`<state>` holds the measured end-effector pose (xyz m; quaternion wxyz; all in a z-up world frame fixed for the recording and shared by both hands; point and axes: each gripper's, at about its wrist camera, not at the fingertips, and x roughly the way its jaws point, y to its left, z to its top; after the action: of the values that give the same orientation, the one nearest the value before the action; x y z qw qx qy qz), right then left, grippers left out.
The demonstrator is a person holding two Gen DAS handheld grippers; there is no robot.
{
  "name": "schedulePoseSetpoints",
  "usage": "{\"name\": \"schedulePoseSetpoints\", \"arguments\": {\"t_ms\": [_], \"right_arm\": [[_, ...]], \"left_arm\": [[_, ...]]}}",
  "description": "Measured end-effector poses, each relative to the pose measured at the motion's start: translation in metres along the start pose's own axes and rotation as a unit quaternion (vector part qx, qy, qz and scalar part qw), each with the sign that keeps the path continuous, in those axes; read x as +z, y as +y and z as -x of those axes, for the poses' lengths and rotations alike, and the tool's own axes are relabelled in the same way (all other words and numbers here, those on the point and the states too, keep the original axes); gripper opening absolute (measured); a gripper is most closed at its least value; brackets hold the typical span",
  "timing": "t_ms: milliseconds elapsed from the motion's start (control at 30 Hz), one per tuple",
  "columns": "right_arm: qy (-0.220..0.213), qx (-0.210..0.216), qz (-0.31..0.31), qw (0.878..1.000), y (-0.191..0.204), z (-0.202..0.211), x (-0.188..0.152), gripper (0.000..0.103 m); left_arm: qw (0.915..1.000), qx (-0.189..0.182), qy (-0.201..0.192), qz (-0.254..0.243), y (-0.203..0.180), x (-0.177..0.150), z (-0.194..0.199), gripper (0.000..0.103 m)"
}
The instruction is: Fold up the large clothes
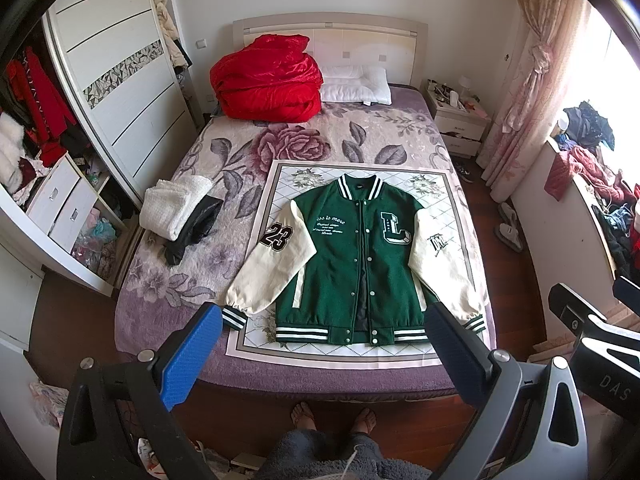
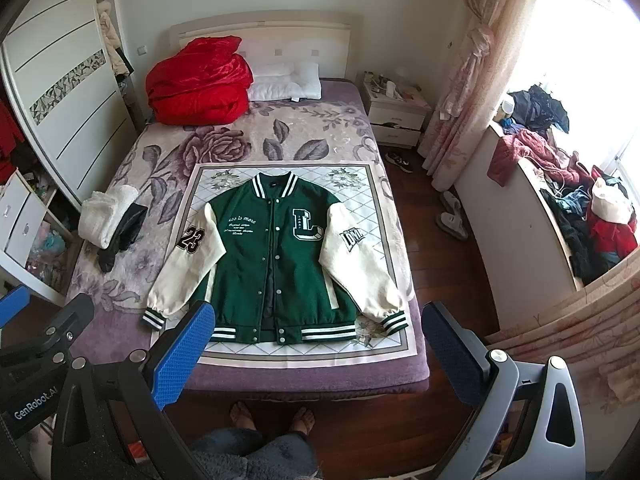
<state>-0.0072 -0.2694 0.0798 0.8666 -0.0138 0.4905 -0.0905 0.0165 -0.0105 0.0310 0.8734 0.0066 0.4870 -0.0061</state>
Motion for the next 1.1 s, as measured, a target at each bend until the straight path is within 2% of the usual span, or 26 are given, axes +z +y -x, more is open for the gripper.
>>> {"name": "schedulePoseSetpoints", "arguments": {"t_ms": [367, 500, 600, 667, 733, 800, 900, 967, 1067, 1100], "right_arm": [[-0.001, 0.001, -0.001, 1.0, 0.0, 0.0, -0.001, 0.103], [0.0, -0.002, -0.004, 1.0, 0.005, 0.004, 0.003, 0.103], [0.007, -0.003, -0.019, 1.0, 0.013, 0.006, 0.013, 0.103], [0.011, -0.004, -0.039, 0.999, 0.012, -0.006, 0.017, 0.103], [0.015, -0.005, -0.065, 0.998, 0.004, -0.027, 0.016, 0.103], [0.033, -0.021, -0.101, 0.994, -0.01, -0.064, 0.011, 0.103], [0.074, -0.025, -0.181, 0.98, -0.048, -0.132, -0.01, 0.097], [0.105, -0.02, -0.237, 0.966, -0.081, -0.178, -0.03, 0.065], [0.148, 0.005, -0.345, 0.927, -0.132, -0.252, -0.071, 0.064], [0.158, 0.021, -0.391, 0.907, -0.151, -0.282, -0.089, 0.065]], "left_arm": [[1.0, -0.001, -0.001, 0.0, -0.002, 0.002, 0.001, 0.103], [0.9998, 0.01, -0.017, -0.006, -0.018, 0.019, 0.008, 0.103], [0.9971, 0.048, -0.055, -0.021, -0.024, 0.033, -0.009, 0.103], [0.9956, 0.057, -0.068, -0.028, -0.026, 0.041, -0.031, 0.103], [0.9956, 0.046, -0.076, -0.028, -0.02, 0.043, -0.056, 0.103], [0.9952, 0.057, -0.071, -0.035, -0.027, 0.051, -0.097, 0.103], [0.9952, 0.075, -0.038, -0.051, -0.03, 0.043, -0.164, 0.103], [0.9947, 0.084, -0.019, -0.056, -0.031, 0.036, -0.198, 0.103], [0.994, 0.095, 0.019, -0.051, -0.041, 0.024, -0.262, 0.103], [0.9933, 0.101, 0.027, -0.05, -0.044, 0.02, -0.277, 0.103]]}}
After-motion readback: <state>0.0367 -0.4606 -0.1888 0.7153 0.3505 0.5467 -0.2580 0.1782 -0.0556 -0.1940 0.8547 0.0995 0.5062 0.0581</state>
